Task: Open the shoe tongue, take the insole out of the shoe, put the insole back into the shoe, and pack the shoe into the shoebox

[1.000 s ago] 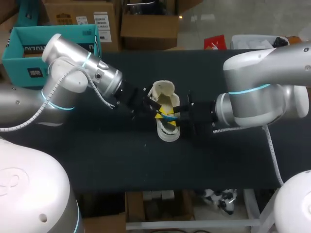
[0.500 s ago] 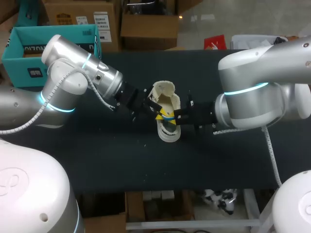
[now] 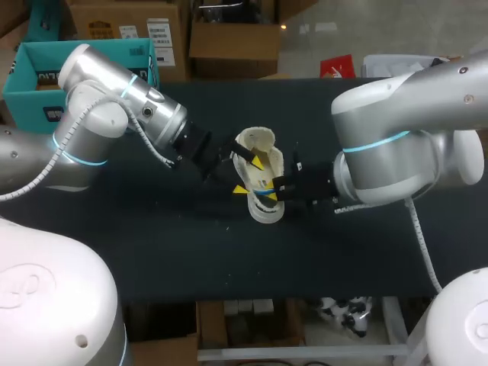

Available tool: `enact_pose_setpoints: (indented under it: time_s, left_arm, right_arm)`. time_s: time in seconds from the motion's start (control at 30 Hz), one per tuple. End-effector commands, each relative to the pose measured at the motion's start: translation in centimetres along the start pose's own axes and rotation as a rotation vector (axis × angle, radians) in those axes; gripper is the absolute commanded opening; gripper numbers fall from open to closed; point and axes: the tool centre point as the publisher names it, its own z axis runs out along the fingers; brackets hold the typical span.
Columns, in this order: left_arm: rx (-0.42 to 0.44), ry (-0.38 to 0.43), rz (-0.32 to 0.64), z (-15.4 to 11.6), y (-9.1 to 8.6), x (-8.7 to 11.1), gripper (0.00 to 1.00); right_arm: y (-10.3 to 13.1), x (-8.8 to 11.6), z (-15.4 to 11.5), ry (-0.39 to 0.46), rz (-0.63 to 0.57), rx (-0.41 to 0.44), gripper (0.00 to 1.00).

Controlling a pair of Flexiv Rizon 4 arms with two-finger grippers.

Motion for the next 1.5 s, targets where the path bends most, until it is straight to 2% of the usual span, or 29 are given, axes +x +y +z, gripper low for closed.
enact_pose_setpoints:
  time_s: [0.03,0.13,0.17,0.27,0.3,0.4,0.47,0.53,0.6,0.67,0.7,0.73,0.77,0.8,0.83,0.87,1.07,1.23,1.33,1.5]
  left_arm:
    - [-0.014,-0.017,-0.057,-2.5,-1.2,0.4,1.00]
    - [-0.026,-0.031,-0.109,-3.9,-1.6,0.5,1.00]
    - [-0.021,-0.032,-0.127,-4.3,-1.8,0.5,1.00]
    - [-0.018,-0.034,-0.184,-5.2,-2.0,0.6,1.00]
    - [-0.017,-0.040,-0.209,-5.6,-2.0,0.7,1.00]
    - [-0.023,-0.040,-0.256,-6.6,-2.0,0.8,1.00]
    - [-0.021,-0.013,-0.294,-7.1,-2.0,0.8,1.00]
    - [-0.061,0.007,-0.350,-7.6,-1.9,0.8,1.00]
    - [-0.123,0.043,-0.440,-8.1,-1.5,0.5,1.00]
    - [-0.141,0.074,-0.487,-8.6,-1.3,0.3,1.00]
    - [-0.157,0.076,-0.520,-8.9,-1.3,0.2,1.00]
    - [-0.166,0.108,-0.569,-9.1,-1.1,0.2,1.00]
    - [-0.195,0.148,-0.618,-9.1,-0.9,0.2,1.00]
    - [-0.245,0.180,-0.680,-9.1,-0.4,0.3,1.00]
    - [-0.321,0.195,-0.713,-9.2,0.1,0.3,1.00]
    - [-0.321,0.195,-0.713,-9.2,0.1,0.3,1.00]
    - [-0.321,0.195,-0.713,-9.2,0.1,0.3,1.00]
    - [-0.321,0.195,-0.713,-9.2,0.1,0.3,1.00]
    - [-0.479,0.106,-0.839,-9.5,0.6,0.2,1.00]
    - [-0.479,0.106,-0.839,-9.5,0.6,0.2,1.00]
  right_arm:
    - [-0.4,0.1,0.4,-0.069,-0.002,-0.042,0.00]
    - [-0.4,-0.2,0.4,-0.090,0.005,-0.057,0.00]
    - [-0.4,-0.3,0.4,-0.091,0.006,-0.057,0.16]
    - [-0.5,-0.7,-0.2,-0.089,0.010,-0.058,0.36]
    - [-0.5,-0.8,-0.4,-0.087,0.011,-0.057,0.42]
    - [-0.9,-0.9,-1.3,-0.079,0.010,-0.061,0.46]
    - [-1.2,-0.8,-2.0,-0.076,0.005,-0.071,0.46]
    - [-1.5,-0.7,-2.7,-0.077,-0.002,-0.078,0.44]
    - [-1.9,-0.4,-3.2,-0.077,-0.011,-0.078,0.38]
    - [-2.3,0.0,-3.5,-0.078,-0.028,-0.082,0.34]
    - [-2.4,0.1,-3.6,-0.076,-0.036,-0.077,0.30]
    - [-2.6,0.3,-3.5,-0.076,-0.045,-0.077,0.25]
    - [-2.7,0.4,-3.4,-0.076,-0.053,-0.071,0.15]
    - [-2.8,0.6,-3.2,-0.080,-0.062,-0.065,0.11]
    - [-2.8,0.8,-2.9,-0.084,-0.070,-0.059,0.02]
    - [-2.8,0.9,-2.5,-0.086,-0.079,-0.049,0.00]
    - [-2.3,0.9,0.4,-0.132,-0.105,0.000,0.00]
    - [-1.3,-0.2,2.0,-0.159,-0.100,-0.011,0.00]
    - [-0.8,-0.9,2.6,-0.168,-0.097,-0.019,0.00]
    - [-0.3,-1.6,2.9,-0.175,-0.094,-0.044,0.00]
